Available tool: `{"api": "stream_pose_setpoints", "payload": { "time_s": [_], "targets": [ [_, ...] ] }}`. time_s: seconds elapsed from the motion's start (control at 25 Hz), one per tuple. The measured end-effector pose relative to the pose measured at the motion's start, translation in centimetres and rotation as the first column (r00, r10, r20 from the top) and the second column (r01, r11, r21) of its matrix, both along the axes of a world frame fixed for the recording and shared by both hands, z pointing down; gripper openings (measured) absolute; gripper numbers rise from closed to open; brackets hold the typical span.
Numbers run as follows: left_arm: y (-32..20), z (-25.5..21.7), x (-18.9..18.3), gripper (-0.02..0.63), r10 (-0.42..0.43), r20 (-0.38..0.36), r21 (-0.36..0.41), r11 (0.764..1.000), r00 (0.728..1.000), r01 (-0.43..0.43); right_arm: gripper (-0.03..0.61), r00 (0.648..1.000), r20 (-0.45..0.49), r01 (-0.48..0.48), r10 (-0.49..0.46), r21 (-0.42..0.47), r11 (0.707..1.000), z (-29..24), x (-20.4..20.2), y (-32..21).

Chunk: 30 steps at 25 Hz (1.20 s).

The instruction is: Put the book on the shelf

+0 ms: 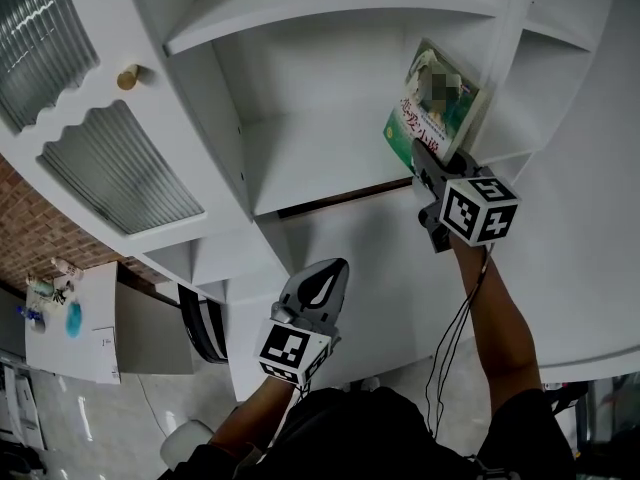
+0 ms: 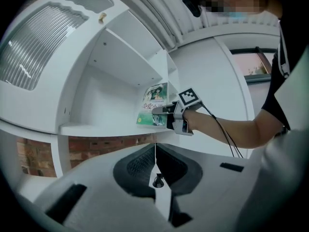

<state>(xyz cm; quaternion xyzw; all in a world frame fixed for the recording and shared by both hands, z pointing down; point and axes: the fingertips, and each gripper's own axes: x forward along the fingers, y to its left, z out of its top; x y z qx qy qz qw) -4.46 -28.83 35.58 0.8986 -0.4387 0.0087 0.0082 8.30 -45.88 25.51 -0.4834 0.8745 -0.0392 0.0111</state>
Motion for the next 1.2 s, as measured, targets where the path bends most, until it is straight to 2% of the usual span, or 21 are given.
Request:
{"api": "stream_pose_setpoints", "payload": {
  "time_s": [0.28,0.44,0.56,0.76,0.96,1.2],
  "targets": [
    [0.2,0.8,0.5,0.017,-0.003,0.002,-0.022,1.0,1.0,0.003,0.078,0.999,-0.021,-0.05,0.049,-0.042,0.998,0.7,0.1,-3.1],
    [0.2,0.9,0.1,0.017,-0.006,-0.038,-0.045,0.999,0.999,0.004,0.078,0.998,0.008,-0.065,0.066,-0.061,0.996,1.1,0.6,-4.4],
    [0.2,1.2,0.1,0.017,-0.012,-0.037,-0.05,0.999,0.999,0.01,0.078,0.997,0.044,-0.061,0.064,-0.078,0.995,1.2,0.9,-5.0],
    [0.9,2.1,0.9,0.017,0.002,-0.057,-0.086,0.996,0.998,-0.007,0.078,0.997,0.043,-0.055,0.06,-0.094,0.994,1.2,0.6,-5.2],
    [1.6,2.6,1.5,0.017,0.017,-0.056,-0.096,0.995,0.998,-0.023,0.078,0.996,0.043,-0.073,0.077,-0.096,0.993,1.3,0.6,-5.4],
    [2.3,3.3,1.2,0.017,0.008,-0.046,-0.108,0.994,0.999,-0.013,0.087,0.99,0.01,-0.137,0.138,-0.07,0.988,1.0,1.5,-4.8]
  ]
}}
